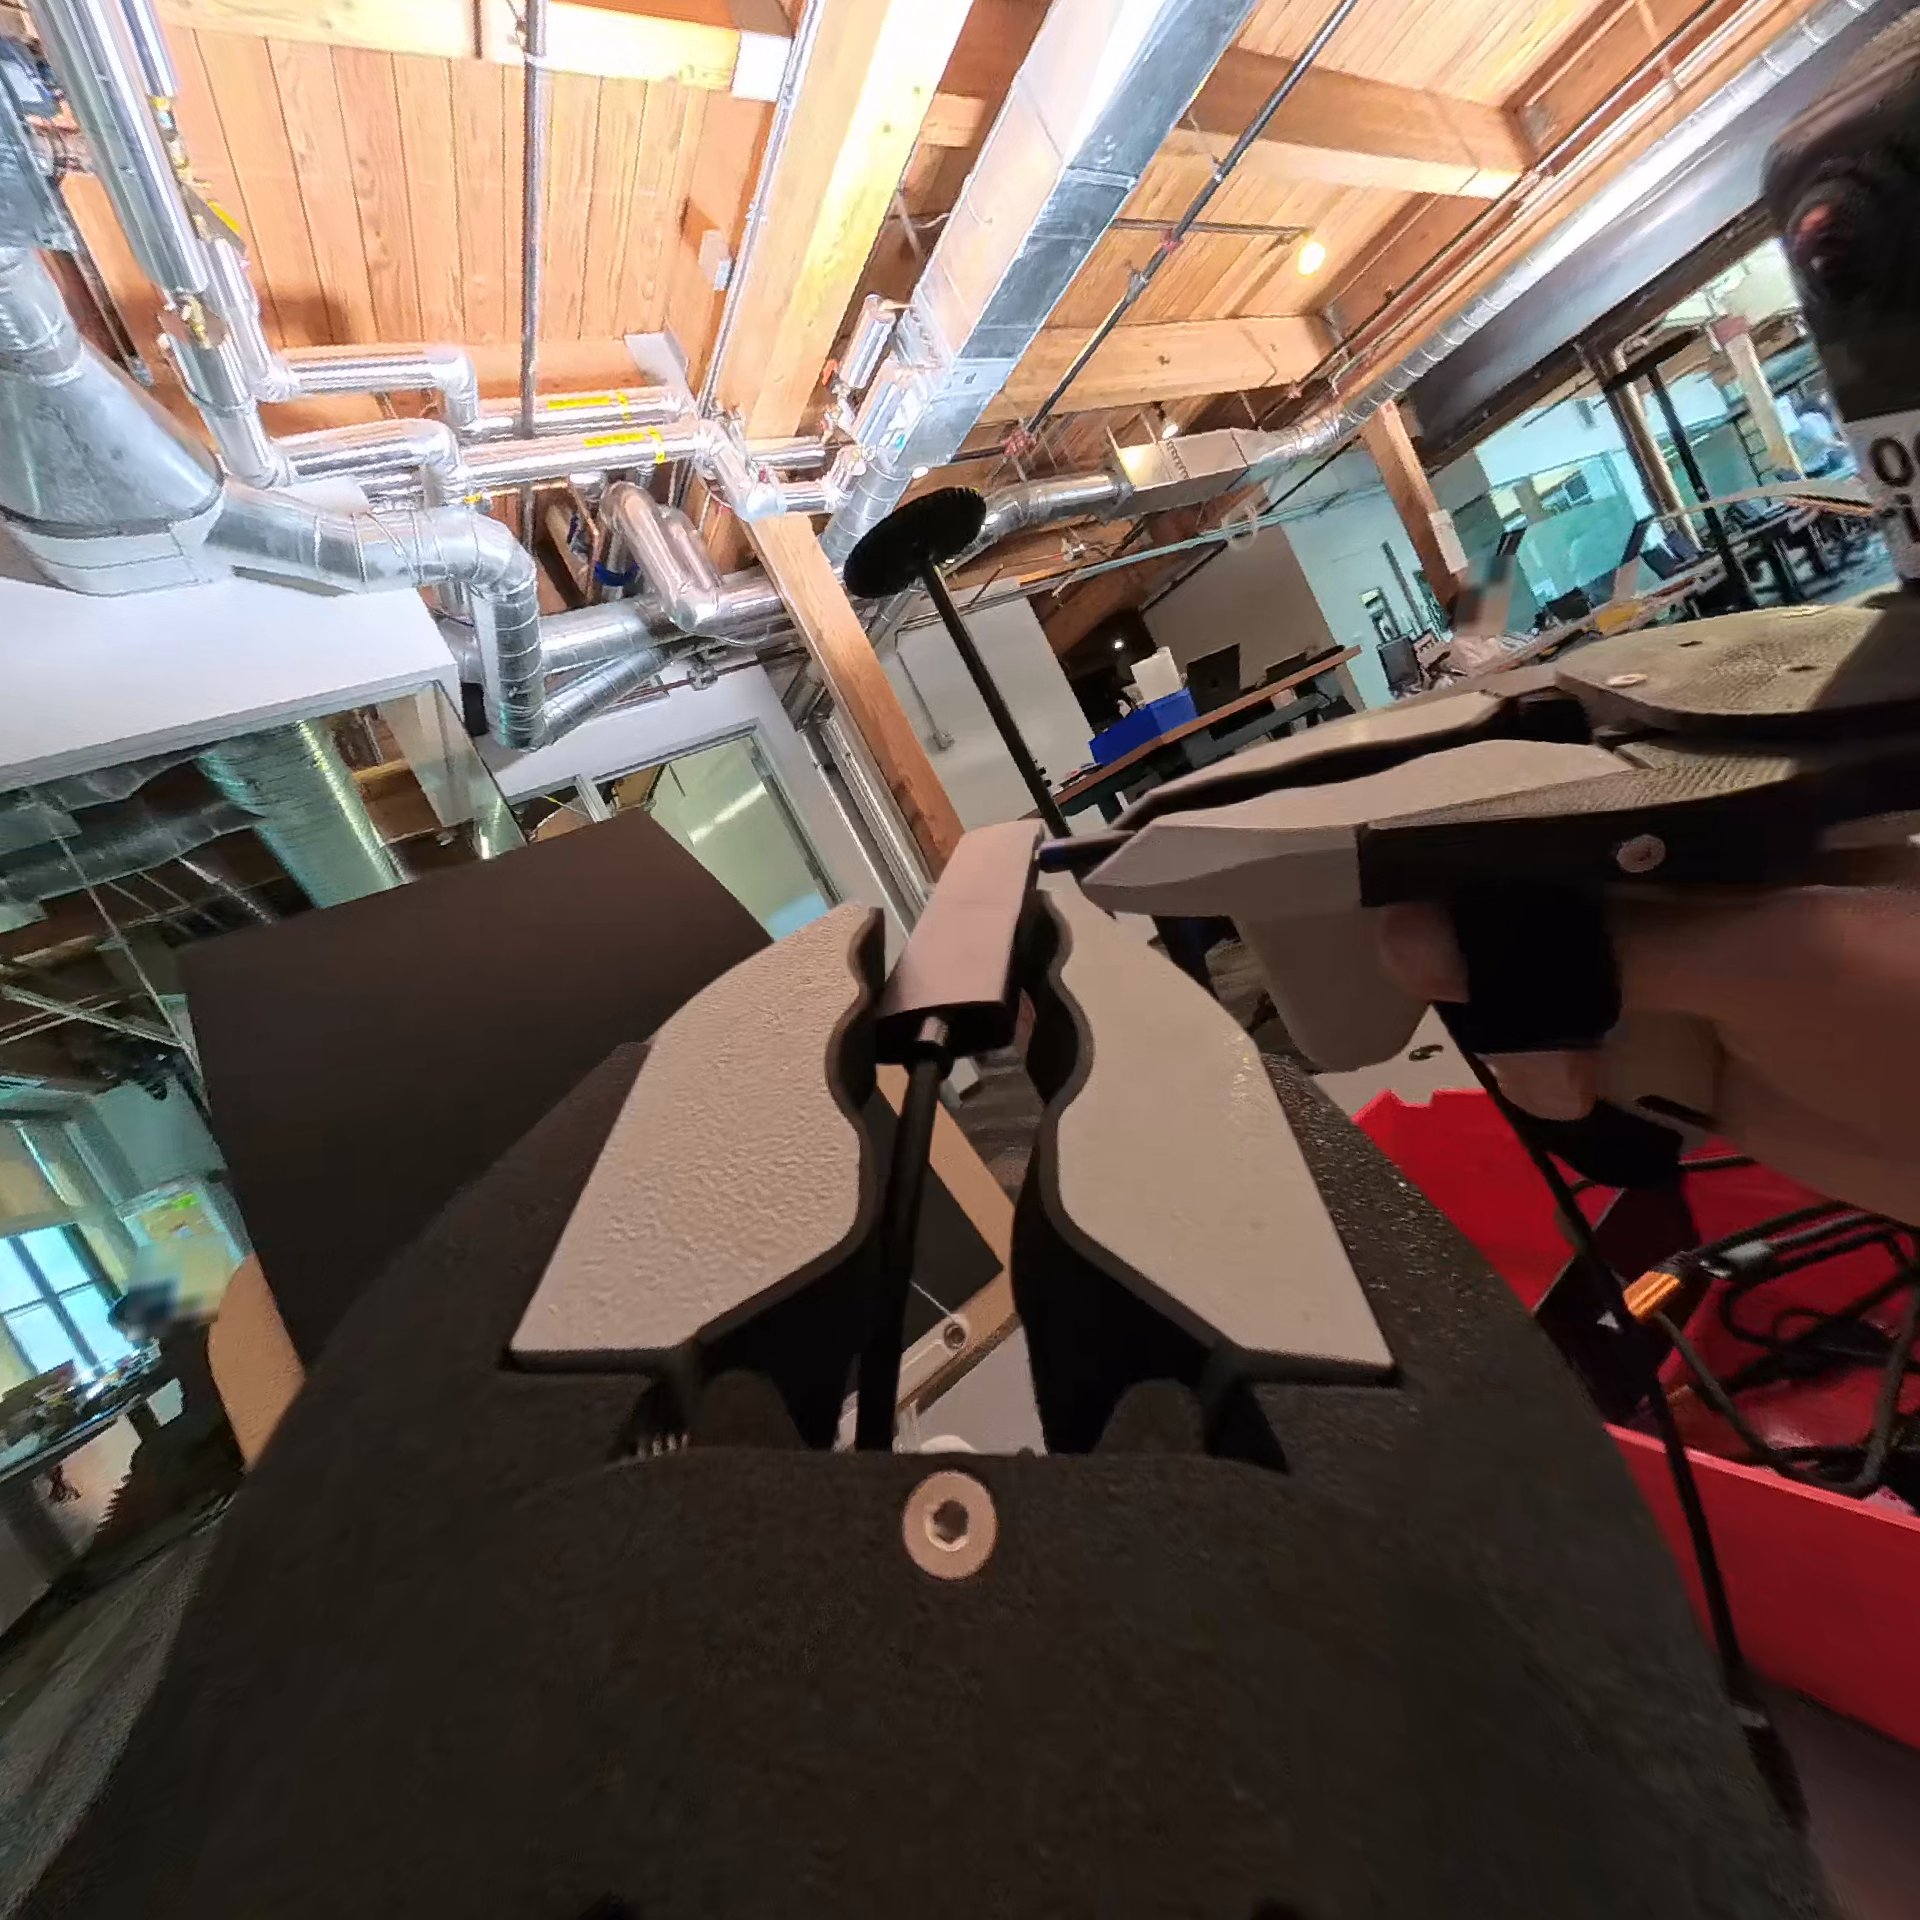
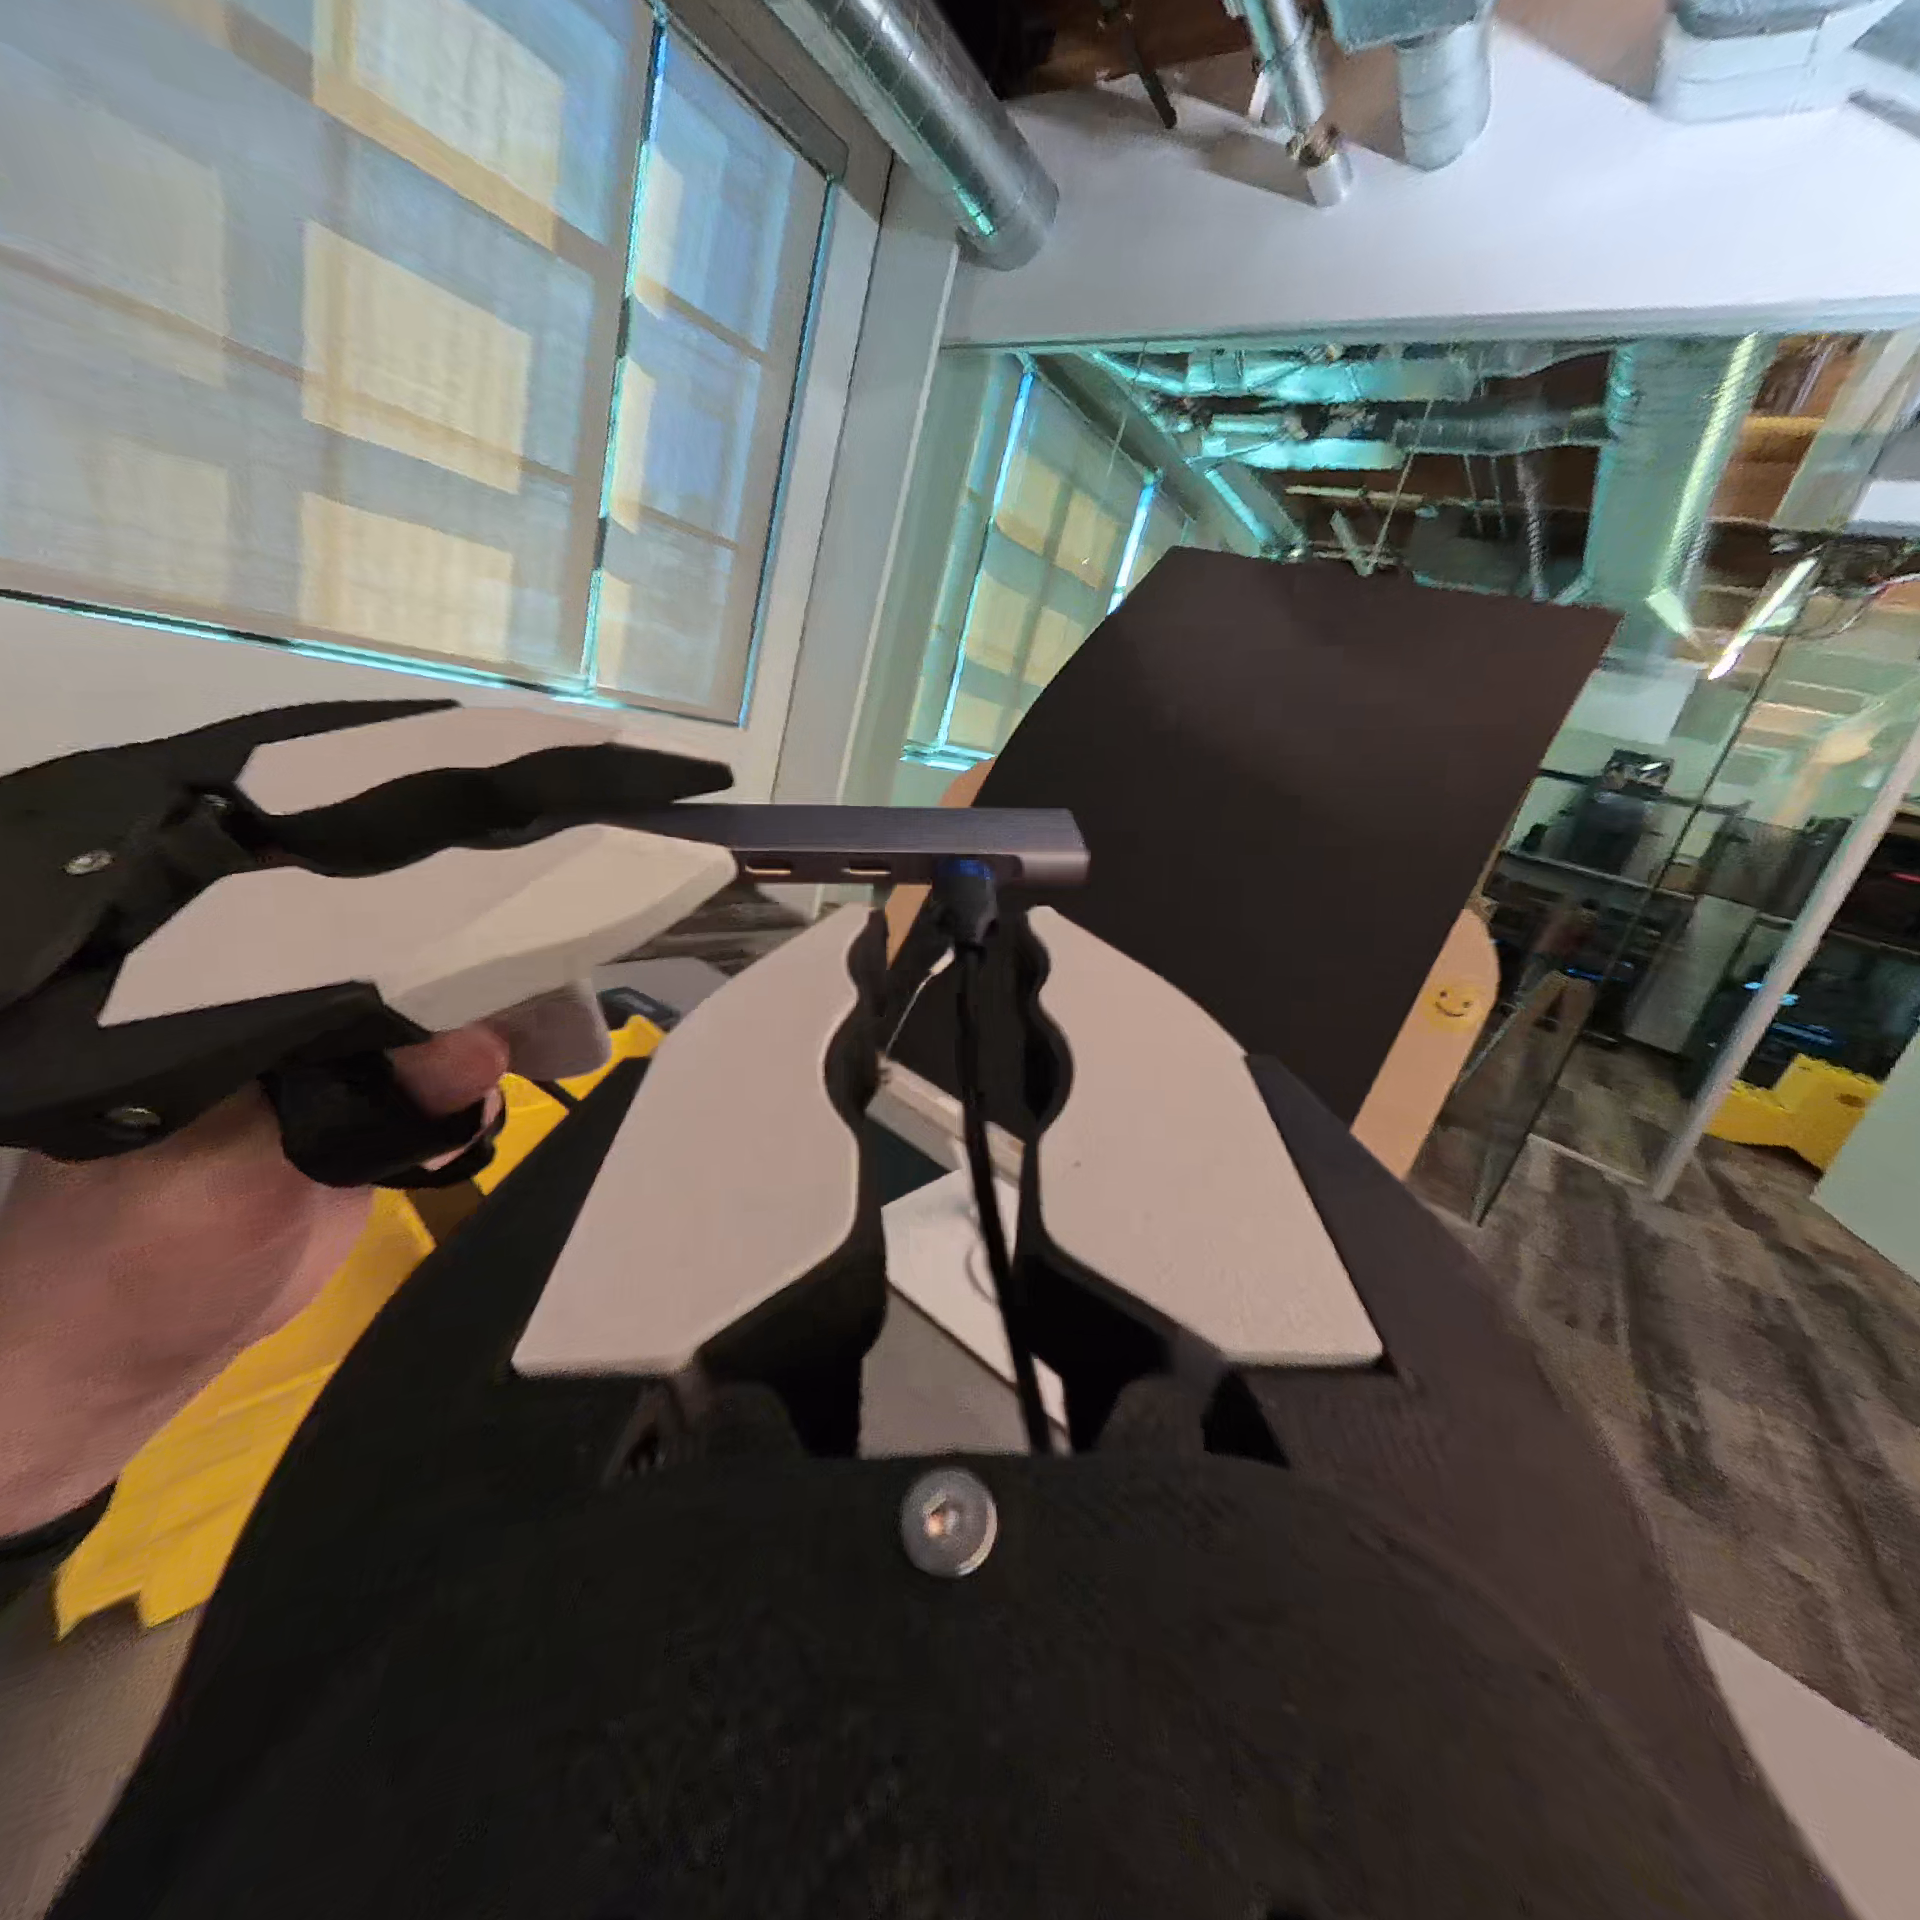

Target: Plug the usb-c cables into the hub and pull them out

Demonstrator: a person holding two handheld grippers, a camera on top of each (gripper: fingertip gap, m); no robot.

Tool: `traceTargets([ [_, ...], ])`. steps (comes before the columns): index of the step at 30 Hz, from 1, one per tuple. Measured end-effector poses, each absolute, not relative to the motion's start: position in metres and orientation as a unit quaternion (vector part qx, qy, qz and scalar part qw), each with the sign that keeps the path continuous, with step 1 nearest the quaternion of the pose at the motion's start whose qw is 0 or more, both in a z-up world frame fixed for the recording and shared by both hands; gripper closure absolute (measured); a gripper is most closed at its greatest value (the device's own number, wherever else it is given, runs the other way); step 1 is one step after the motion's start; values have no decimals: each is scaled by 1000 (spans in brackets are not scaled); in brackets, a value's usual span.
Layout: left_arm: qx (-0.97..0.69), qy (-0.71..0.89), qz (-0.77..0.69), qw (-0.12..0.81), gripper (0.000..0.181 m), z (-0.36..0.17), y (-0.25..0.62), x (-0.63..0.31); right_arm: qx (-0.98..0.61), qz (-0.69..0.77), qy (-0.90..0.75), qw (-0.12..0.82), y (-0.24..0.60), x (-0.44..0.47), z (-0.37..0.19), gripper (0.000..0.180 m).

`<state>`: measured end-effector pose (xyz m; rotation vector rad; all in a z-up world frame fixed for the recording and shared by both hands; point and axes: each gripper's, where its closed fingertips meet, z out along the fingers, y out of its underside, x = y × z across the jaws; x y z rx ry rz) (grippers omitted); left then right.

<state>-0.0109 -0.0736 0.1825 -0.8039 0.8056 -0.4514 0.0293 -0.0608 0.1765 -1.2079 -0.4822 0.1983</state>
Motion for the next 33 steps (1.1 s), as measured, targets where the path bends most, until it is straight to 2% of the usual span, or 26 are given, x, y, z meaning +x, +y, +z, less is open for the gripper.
traceTargets([
  [2,-374,385,-208,818,156,180,-76,-6,-571,92,-223,785,-58,27,174,150],
  [5,-369,390,-213,816,156,180,-80,-1,-554,63,-192,808,-58,38,178,168],
  [11,-386,375,-239,808,155,181,-80,2,-545,34,-192,816,-62,43,180,168],
  [18,-390,368,-204,819,153,180,-78,2,-553,14,-182,813,-61,43,177,168],
  [23,-364,383,-227,818,155,183,-85,-1,-556,66,-213,801,-68,38,182,168],
  [33,-362,376,-245,817,156,185,-89,-1,-524,58,-202,825,-73,39,188,167],
])
